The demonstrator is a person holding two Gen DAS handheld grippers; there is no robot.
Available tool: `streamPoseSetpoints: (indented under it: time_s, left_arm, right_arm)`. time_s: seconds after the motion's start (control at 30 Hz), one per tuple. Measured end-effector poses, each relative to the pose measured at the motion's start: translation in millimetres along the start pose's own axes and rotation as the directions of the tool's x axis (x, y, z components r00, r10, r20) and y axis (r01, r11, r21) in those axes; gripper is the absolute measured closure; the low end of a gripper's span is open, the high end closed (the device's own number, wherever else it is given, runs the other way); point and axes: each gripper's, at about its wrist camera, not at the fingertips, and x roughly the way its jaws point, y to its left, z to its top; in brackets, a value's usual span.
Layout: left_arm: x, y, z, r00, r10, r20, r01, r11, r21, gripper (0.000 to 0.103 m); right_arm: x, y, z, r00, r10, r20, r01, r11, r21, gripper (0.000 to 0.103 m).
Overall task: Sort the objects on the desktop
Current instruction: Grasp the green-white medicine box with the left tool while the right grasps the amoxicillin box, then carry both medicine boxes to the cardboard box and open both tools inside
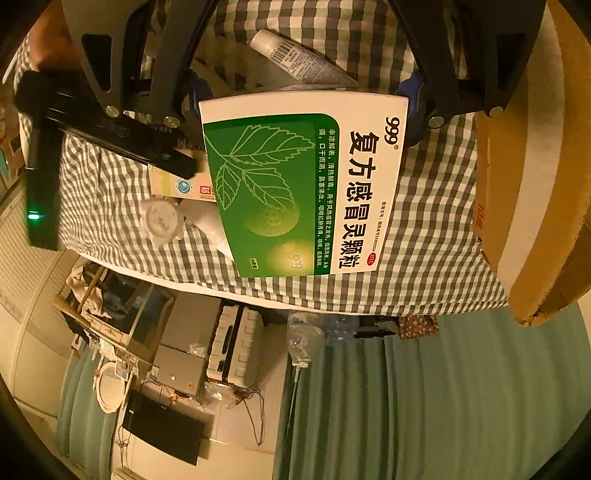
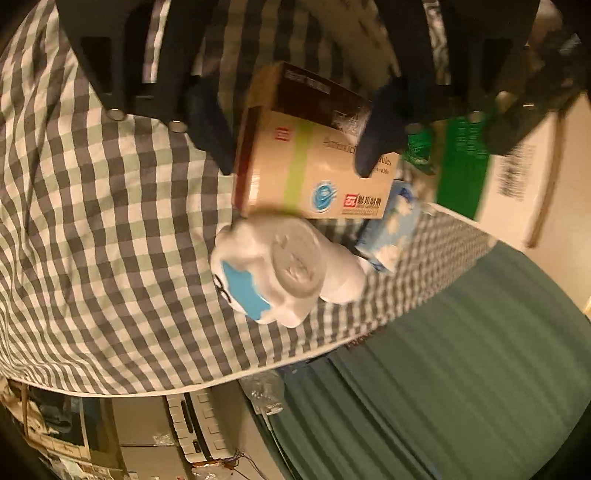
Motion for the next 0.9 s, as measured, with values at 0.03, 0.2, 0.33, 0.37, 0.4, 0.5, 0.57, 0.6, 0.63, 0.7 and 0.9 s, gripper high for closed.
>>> streamPoseSetpoints:
  time_s: [0.03, 0.2, 0.33, 0.37, 0.4, 0.5, 0.57, 0.6, 0.63, 0.7, 0.9]
  left_arm:
    - [1, 0, -1, 1.0, 0.003, -0.002, -0.003, 1.0, 0.002, 0.024]
    - [7, 5, -2, 1.0, 0.016, -0.014, -0.017, 1.0, -0.008, 0.023]
    - [13, 23, -10, 0.999, 0.012, -0.047, -0.015, 0.998, -0.06, 0.023]
    - [12, 25, -11, 0.999, 0.01, -0.047, -0.013, 0.998, -0.064, 0.023]
    - [10, 28, -12, 0.999, 0.011, -0.044, -0.014, 0.998, -0.064, 0.024]
    - [6, 32, -13, 0.999, 0.006, -0.052, -0.009, 0.998, -0.057, 0.026]
    - [-4, 35, -12, 0.999, -0.003, -0.044, 0.0, 0.998, -0.068, 0.026]
    - [-8, 32, -7, 0.999, -0.008, -0.037, 0.005, 0.997, -0.074, 0.026]
    - [-14, 32, -5, 0.999, -0.016, -0.028, 0.014, 0.997, -0.078, 0.026]
    - [-28, 31, -2, 1.0, -0.027, -0.007, 0.026, 0.997, -0.073, 0.026]
    - [-71, 24, -9, 0.998, -0.056, 0.028, 0.058, 0.997, -0.054, 0.026]
  right_arm:
    - [-4, 2, -2, 1.0, 0.004, 0.004, -0.004, 1.0, -0.005, 0.05]
    - [-39, 31, -13, 0.987, 0.154, 0.048, -0.151, 0.986, -0.065, 0.063]
    - [-29, 44, -20, 0.982, 0.191, 0.013, -0.19, 0.98, -0.056, 0.068]
    - [-22, 47, -22, 0.988, 0.157, 0.005, -0.156, 0.986, -0.066, 0.073]
    - [-16, 49, -24, 0.991, 0.135, -0.005, -0.136, 0.989, -0.057, 0.073]
    - [-26, 51, -26, 0.993, 0.112, 0.025, -0.111, 0.993, -0.043, 0.074]
    - [-41, 57, -30, 0.997, 0.049, 0.059, -0.044, 0.995, -0.088, 0.074]
    - [-41, 64, -32, 0.997, 0.02, 0.071, -0.012, 0.994, -0.113, 0.074]
    - [-49, 66, -30, 0.996, -0.01, 0.089, 0.022, 0.991, -0.132, 0.074]
    - [-65, 68, -26, 0.993, -0.034, 0.113, 0.051, 0.987, -0.152, 0.074]
    - [-106, 90, -51, 0.981, -0.129, 0.148, 0.157, 0.969, -0.191, 0.074]
